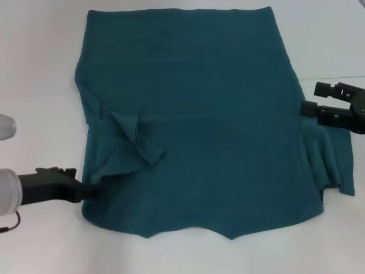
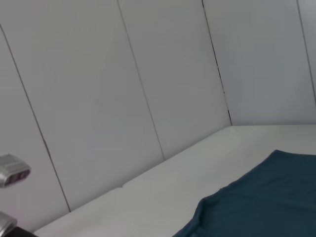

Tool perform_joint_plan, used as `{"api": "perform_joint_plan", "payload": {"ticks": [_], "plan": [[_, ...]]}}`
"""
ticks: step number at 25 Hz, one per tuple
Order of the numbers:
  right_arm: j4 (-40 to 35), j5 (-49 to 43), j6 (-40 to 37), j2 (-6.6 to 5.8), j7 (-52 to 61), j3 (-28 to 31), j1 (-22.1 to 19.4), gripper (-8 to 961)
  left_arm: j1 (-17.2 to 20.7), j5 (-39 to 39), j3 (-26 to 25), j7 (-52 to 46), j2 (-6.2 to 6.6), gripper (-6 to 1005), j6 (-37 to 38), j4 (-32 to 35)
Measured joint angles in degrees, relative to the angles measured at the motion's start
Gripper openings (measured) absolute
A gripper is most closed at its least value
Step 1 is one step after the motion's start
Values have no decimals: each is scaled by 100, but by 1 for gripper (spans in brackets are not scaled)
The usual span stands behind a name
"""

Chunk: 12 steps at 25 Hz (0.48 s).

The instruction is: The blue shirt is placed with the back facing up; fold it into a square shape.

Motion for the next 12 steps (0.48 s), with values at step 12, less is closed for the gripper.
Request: {"api": "perform_joint_plan", "payload": {"ticks": [12], "plan": [[28, 21, 20, 91, 9, -13, 74, 840, -71, 205, 192, -47, 0, 890, -562, -614]]}}
